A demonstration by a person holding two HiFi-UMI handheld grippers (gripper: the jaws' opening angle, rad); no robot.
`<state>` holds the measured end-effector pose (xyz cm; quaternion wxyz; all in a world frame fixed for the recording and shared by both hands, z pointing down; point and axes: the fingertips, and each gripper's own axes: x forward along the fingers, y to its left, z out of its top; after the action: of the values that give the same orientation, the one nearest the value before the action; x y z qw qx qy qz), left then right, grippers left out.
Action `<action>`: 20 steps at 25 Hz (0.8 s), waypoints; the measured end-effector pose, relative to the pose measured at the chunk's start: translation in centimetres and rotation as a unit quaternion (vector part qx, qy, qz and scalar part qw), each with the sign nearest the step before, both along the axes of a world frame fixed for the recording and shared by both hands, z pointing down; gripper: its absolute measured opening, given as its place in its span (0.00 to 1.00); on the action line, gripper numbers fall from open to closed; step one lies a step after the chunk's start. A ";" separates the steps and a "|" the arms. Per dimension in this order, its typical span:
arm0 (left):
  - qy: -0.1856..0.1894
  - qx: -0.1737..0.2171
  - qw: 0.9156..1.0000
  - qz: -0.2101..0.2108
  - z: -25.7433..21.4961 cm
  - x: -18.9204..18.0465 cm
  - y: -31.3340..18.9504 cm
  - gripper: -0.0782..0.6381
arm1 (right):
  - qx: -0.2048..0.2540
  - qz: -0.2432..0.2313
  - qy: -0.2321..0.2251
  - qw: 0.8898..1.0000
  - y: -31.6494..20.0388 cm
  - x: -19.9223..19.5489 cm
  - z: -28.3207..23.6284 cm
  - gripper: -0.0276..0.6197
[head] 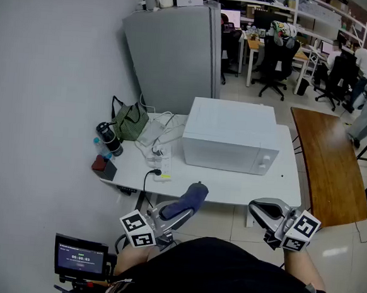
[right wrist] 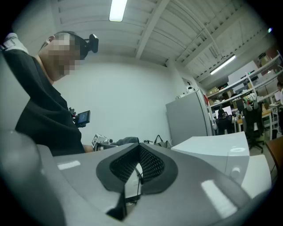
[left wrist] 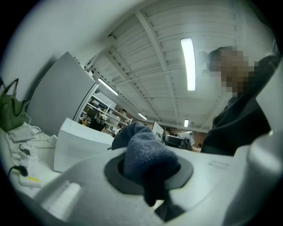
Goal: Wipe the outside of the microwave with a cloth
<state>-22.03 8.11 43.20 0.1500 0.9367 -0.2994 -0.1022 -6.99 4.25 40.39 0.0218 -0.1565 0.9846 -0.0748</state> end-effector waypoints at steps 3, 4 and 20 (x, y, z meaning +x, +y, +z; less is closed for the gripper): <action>-0.005 0.002 1.000 0.006 -1.0 -5.9 -3.4 0.19 | 0.001 0.010 -0.005 1.000 -2.7 -5.6 -2.1 0.05; -0.007 0.004 1.000 0.012 -1.3 -7.9 -4.4 0.19 | 0.005 0.014 -0.001 1.000 -3.5 -7.4 -2.4 0.05; -0.111 0.034 0.993 0.008 -0.1 -14.3 -31.5 0.19 | 0.009 0.074 0.004 0.997 -18.4 -6.6 -1.7 0.05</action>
<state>-36.37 -23.35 43.12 0.0849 0.9490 -0.3035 -0.0061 -13.61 -14.17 38.73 0.0246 -0.2290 0.9711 -0.0633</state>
